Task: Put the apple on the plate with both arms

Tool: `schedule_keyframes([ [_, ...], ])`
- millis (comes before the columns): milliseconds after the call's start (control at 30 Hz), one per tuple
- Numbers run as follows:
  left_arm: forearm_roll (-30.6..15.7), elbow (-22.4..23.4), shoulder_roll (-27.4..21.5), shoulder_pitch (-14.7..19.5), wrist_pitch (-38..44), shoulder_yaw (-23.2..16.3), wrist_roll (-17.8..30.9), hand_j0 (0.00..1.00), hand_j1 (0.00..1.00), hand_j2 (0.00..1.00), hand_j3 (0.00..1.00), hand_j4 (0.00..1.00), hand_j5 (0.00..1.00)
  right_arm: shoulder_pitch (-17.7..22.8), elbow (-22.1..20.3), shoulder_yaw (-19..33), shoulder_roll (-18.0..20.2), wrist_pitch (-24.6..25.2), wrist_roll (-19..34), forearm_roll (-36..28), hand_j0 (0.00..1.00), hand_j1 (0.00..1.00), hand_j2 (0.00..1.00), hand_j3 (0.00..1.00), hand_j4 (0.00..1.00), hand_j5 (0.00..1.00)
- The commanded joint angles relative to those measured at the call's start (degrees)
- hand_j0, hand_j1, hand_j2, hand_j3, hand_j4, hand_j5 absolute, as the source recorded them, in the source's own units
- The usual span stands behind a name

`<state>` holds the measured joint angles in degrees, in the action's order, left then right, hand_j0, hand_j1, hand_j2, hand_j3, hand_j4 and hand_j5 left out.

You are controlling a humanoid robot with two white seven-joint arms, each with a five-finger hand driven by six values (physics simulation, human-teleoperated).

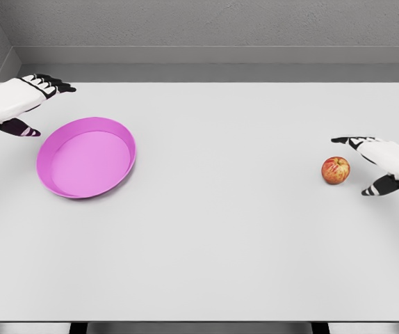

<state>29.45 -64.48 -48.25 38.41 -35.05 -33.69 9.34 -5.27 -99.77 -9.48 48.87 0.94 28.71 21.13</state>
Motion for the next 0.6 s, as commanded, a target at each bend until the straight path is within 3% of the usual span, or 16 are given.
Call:
schedule_keyframes([
  [0, -0.4, 0.1, -0.2, 0.0, 0.1, 0.0, 0.0, 1.0, 1.0, 1.0, 1.0, 1.0, 1.0, 0.0, 0.5, -0.8, 2.1, 0.8, 0.2, 0.0, 1.0, 1.0, 1.0, 1.0, 1.0, 1.0],
  [167, -0.3, 0.1, -0.2, 0.0, 0.1, 0.1, 0.0, 1.0, 1.0, 1.0, 1.0, 1.0, 1.0, -2.0, 0.4, -1.8, 1.8, 0.8, 3.7, 0.0, 1.0, 1.0, 1.0, 1.0, 1.0, 1.0],
  [267, -0.3, 0.1, -0.3, 0.1, 0.1, 0.1, 0.0, 1.0, 1.0, 1.0, 1.0, 1.0, 1.0, -8.9, 4.2, -8.5, -0.5, 1.0, 4.4, 0.1, 1.0, 1.0, 1.0, 1.0, 1.0, 1.0],
  [567, -0.4, 0.2, -0.3, 0.1, 0.1, 0.1, 0.0, 1.0, 1.0, 1.0, 1.0, 1.0, 1.0, -11.9, 7.9, -11.8, -3.1, 0.9, 6.2, 0.2, 1.0, 1.0, 1.0, 1.0, 1.0, 1.0],
])
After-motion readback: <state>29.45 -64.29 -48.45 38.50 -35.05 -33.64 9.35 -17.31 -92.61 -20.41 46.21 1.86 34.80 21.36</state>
